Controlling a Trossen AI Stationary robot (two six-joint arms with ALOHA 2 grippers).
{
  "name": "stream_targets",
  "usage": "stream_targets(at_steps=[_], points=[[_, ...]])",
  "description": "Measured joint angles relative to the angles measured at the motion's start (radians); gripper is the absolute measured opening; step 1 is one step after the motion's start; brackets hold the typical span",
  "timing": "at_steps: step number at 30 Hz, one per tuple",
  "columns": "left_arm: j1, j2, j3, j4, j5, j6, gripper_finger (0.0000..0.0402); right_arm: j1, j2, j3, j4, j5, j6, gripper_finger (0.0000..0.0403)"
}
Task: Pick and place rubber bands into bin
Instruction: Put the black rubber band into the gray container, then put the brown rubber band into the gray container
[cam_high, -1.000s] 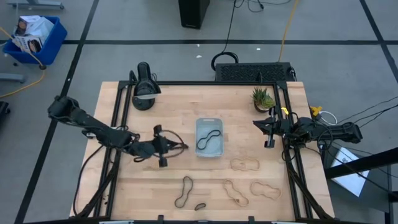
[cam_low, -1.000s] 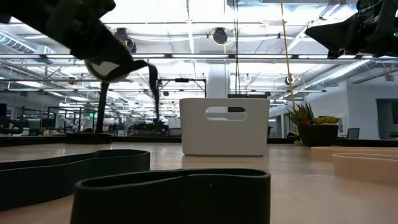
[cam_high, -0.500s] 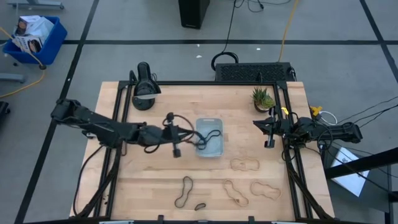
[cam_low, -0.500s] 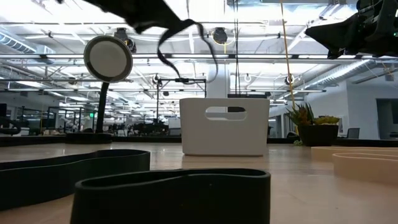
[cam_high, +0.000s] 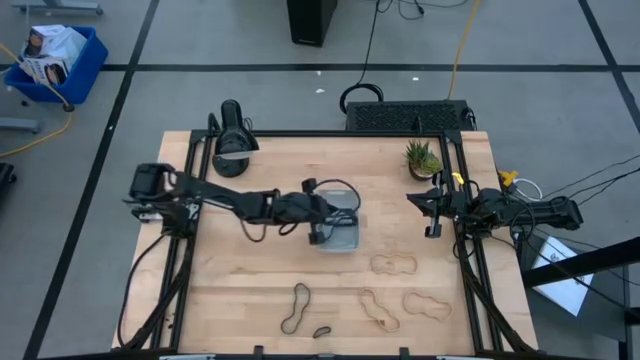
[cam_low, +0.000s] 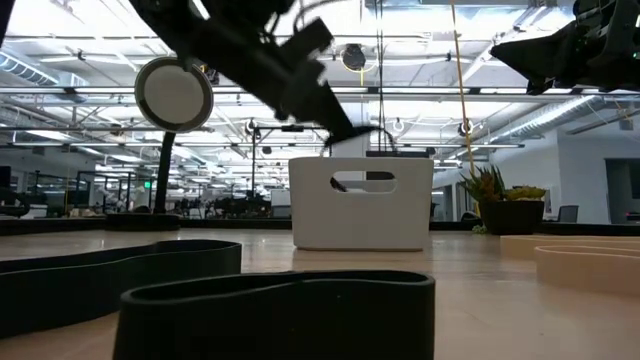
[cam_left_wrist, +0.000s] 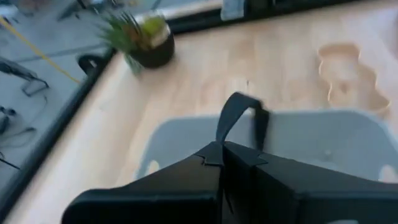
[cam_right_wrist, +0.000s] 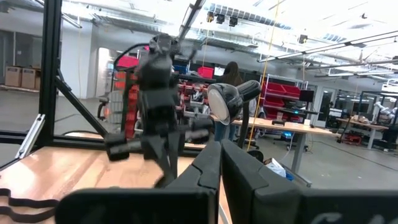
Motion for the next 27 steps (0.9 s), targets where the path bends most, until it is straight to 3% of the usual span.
stream_targets(at_steps=[9, 21, 27], points=[[0.007, 0.077, 0.023, -0.002, 0.003, -0.022, 0.0046, 0.0, 0.001, 0.0, 0.001, 0.001, -0.003, 0.0006], [-0.001, 0.04, 0.023, -0.011, 0.02, -0.037, 0.0174, 0.0, 0.001, 0.0, 0.001, 0.001, -0.003, 0.0007], [-0.036, -0.05, 0.023, -0.077, -0.015, -0.033, 0.0221, 0.0, 0.002, 0.0, 0.002, 0.001, -0.003, 0.0008]])
